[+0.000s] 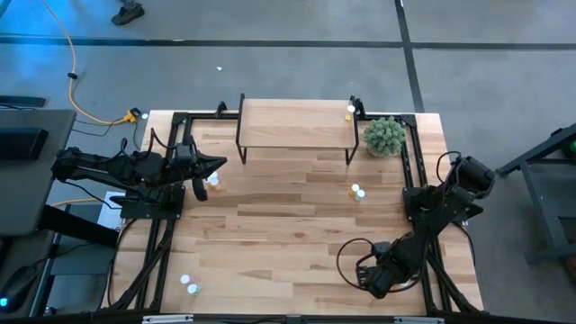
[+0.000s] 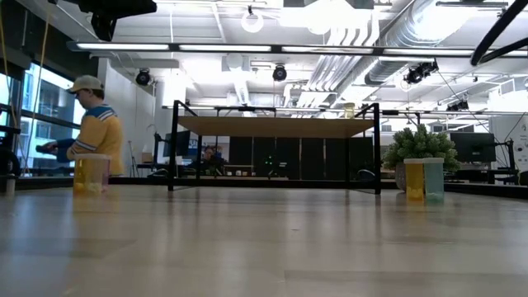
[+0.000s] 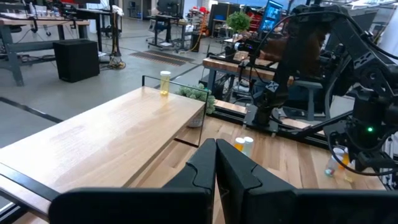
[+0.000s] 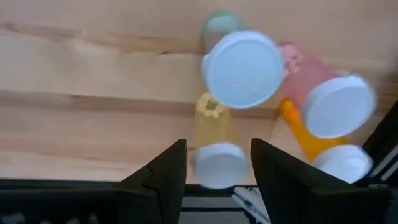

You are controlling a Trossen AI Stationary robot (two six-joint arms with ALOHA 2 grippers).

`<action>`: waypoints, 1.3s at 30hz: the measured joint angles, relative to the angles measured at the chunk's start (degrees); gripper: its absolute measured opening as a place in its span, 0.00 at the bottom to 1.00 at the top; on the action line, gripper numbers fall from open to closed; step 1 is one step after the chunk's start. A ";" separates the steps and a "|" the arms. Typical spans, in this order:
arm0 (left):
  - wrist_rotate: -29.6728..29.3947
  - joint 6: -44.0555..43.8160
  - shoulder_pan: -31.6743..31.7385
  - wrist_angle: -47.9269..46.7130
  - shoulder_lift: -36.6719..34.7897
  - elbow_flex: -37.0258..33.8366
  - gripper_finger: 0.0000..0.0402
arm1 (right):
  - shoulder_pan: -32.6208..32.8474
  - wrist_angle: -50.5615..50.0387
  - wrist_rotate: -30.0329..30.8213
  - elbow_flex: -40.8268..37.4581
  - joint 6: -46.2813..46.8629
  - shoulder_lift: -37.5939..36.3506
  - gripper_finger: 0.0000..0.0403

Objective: Pick and place medicine bottles onto shelf by color
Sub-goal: Put the bottom yellow pill bottle on the shelf aligned with the other yellow pill bottle

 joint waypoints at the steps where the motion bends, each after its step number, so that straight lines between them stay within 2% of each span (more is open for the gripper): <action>1: 0.00 0.00 0.04 0.00 0.00 0.00 0.00 | 0.00 -0.21 -0.03 0.00 -0.01 0.00 0.42; 17: 0.22 0.00 1.01 0.02 0.00 0.00 0.00 | 0.00 0.25 -1.59 0.00 -1.09 0.00 0.42; 29: 0.07 0.42 1.01 0.00 0.00 0.00 0.00 | 0.00 1.35 -1.60 0.00 -1.53 -0.02 0.26; 33: 0.07 0.42 1.01 0.00 0.00 0.00 0.00 | 0.00 5.27 -1.99 0.00 -4.97 -0.87 0.25; 39: 0.07 0.45 1.01 0.01 0.00 0.00 0.00 | -0.06 9.50 -0.38 2.66 -16.83 -6.50 0.25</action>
